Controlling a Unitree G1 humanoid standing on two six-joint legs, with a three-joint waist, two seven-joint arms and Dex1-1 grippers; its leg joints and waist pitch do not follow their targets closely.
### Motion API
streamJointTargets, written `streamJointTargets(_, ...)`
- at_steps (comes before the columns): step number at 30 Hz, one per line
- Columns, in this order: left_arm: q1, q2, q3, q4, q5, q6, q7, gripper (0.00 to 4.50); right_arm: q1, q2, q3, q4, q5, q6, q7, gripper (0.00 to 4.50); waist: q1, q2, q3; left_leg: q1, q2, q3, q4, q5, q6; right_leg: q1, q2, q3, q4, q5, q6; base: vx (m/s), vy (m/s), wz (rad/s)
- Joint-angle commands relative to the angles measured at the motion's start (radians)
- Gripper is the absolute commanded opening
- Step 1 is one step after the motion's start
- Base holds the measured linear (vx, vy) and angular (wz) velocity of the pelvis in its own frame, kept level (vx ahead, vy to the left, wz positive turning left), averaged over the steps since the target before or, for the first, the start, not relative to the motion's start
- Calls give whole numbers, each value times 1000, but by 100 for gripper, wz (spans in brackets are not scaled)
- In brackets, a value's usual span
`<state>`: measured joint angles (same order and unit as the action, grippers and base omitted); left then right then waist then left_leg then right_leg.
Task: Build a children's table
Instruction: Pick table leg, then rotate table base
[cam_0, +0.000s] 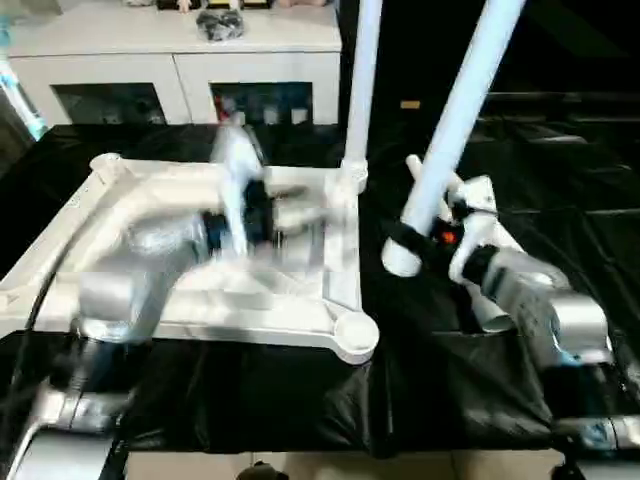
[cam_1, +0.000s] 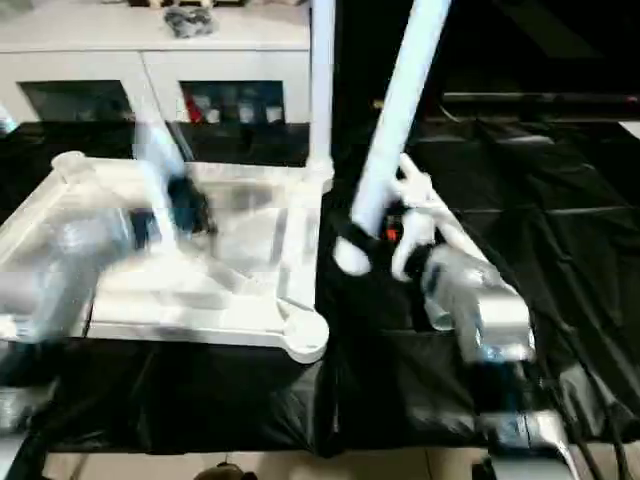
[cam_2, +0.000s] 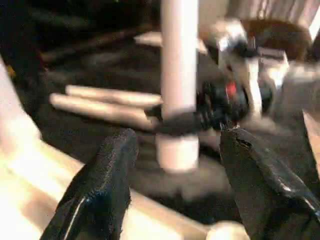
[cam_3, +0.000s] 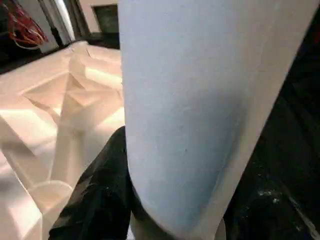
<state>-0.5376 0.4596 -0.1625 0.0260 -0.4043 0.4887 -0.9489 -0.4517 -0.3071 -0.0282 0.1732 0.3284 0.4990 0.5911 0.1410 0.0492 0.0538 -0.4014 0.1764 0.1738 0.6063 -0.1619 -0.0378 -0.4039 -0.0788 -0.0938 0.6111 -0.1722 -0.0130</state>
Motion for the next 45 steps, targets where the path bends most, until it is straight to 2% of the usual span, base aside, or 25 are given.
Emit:
streamJointTargets(1, 30, 60, -96, 21, 97, -76, -55, 303, 23, -4, -10, -74, -14, -25, -27, 191, -6, -1, -79, 31, 53, -21, -75, -211, -13, 47, -72, 57, -68, -229, -133, 0, 0, 0)
streamJointTargets(2, 40, 76, -121, 28, 121, -96, -64, 303, 31, -4, -10, -84, -17, -28, -33, 191, -10, -1, -76, 32, 51, -22, -78, -227, -17, 45, -71, 58, -72, -254, -117, 0, 0, 0)
streamJointTargets(3, 59, 110, -170, 41, 161, -121, -84, 303, 49, -4, -12, -106, -19, -33, -45, 191, -14, 1, -75, 33, 50, -22, -79, -243, -22, 45, -73, 58, -74, -282, -112, 0, 0, 0)
streamJointTargets(5, 81, 136, -218, 81, 227, -159, -101, 303, 78, -2, -15, -136, -18, -34, -64, 191, -17, 2, -72, 35, 50, -22, -82, -275, -36, 43, -74, 59, -80, -322, -104, 0, 0, 0)
streamJointTargets(6, 81, 136, -218, 81, 227, -159, -101, 303, 78, -2, -15, -136, -18, -34, -64, 191, -17, 2, -72, 35, 50, -22, -82, -275, -36, 43, -74, 59, -80, -322, -104, 0, 0, 0)
streamJointTargets(7, 83, 139, -231, 108, 261, -178, -97, 303, 90, 1, -16, -146, -17, -32, -66, 191, -21, 3, -73, 36, 50, -23, -83, -287, -42, 44, -75, 59, -80, -333, -106, 0, 0, 0)
streamJointTargets(8, 84, 142, -237, 127, 275, -181, -105, 303, 100, 5, -15, -154, -19, -32, -70, 191, -24, 3, -72, 40, 50, -22, -82, -300, -42, 40, -74, 59, -84, -341, -108, 0, 0, 0)
streamJointTargets(9, 84, 142, -237, 127, 275, -181, -105, 303, 100, 5, -15, -154, -19, -32, -70, 191, -27, 4, -71, 37, 50, -24, -83, -310, -43, 42, -75, 58, -83, -350, -114, 0, 0, 0)
streamJointTargets(15, 87, 177, -255, 157, 280, -213, -167, 303, 127, 17, -5, -180, -24, -26, -88, 191, -35, 4, -66, 42, 50, -28, -87, -365, -47, 39, -79, 57, -89, -406, -120, 0, 0, 0)
streamJointTargets(17, 88, 179, -259, 173, 305, -228, -166, 303, 128, 17, 0, -179, -26, -28, -92, 191, -37, 2, -66, 43, 49, -27, -86, -365, -47, 39, -79, 58, -90, -411, -120, 0, 0, 0)
streamJointTargets(19, 86, 176, -263, 191, 328, -232, -156, 268, 128, 18, 2, -181, -27, -27, -93, 191, -38, 2, -67, 41, 50, -27, -86, -352, -45, 40, -79, 59, -88, -400, -121, 0, 0, 0)
streamJointTargets(21, 85, 167, -257, 204, 334, -218, -145, 265, 124, 18, 6, -178, -31, -26, -91, 191, -39, 2, -68, 43, 50, -27, -86, -349, -44, 39, -79, 59, -87, -394, -126, 0, 0, 0)
streamJointTargets(23, 83, 164, -254, 207, 336, -213, -138, 229, 123, 18, 7, -177, -33, -27, -91, 191, -40, 3, -68, 42, 51, -27, -86, -346, -42, 39, -79, 59, -85, -377, -135, 0, 0, 0)
streamJointTargets(28, 78, 157, -239, 212, 335, -191, -129, 195, 128, 13, 21, -176, -43, -31, -89, 191, -40, 0, -69, 40, 51, -25, -85, -326, -35, 42, -79, 59, -81, -346, -147, 0, 0, 0)
streamJointTargets(35, 87, 158, -234, 186, 328, -167, -152, 138, 126, 9, 31, -171, -51, -37, -82, 191, -40, 0, -67, 40, 50, -25, -84, -332, -34, 41, -80, 60, -84, -374, -141, 0, 0, 0)
streamJointTargets(36, 87, 159, -236, 185, 329, -166, -153, 129, 125, 7, 32, -170, -53, -38, -81, 191, -40, -4, -66, 41, 50, -25, -85, -337, -34, 40, -79, 60, -86, -385, -138, 0, 0, 0)
streamJointTargets(40, 88, 161, -241, 183, 333, -160, -160, 103, 121, 4, 36, -165, -55, -42, -78, 191, -40, -2, -65, 42, 50, -25, -85, -339, -33, 39, -80, 60, -88, -402, -132, 0, 0, 0)
streamJointTargets(41, 88, 161, -241, 182, 333, -152, -165, 94, 118, 4, 37, -161, -58, -44, -76, 191, -39, 1, -66, 42, 51, -26, -85, -341, -34, 39, -80, 60, -87, -404, -130, 0, 0, 0)
streamJointTargets(45, 88, 149, -235, 172, 323, -115, -161, 58, 112, 4, 40, -156, -63, -46, -70, 191, -41, 0, -66, 41, 51, -27, -86, -346, -36, 39, -80, 59, -87, -402, -132, 0, 0, 0)
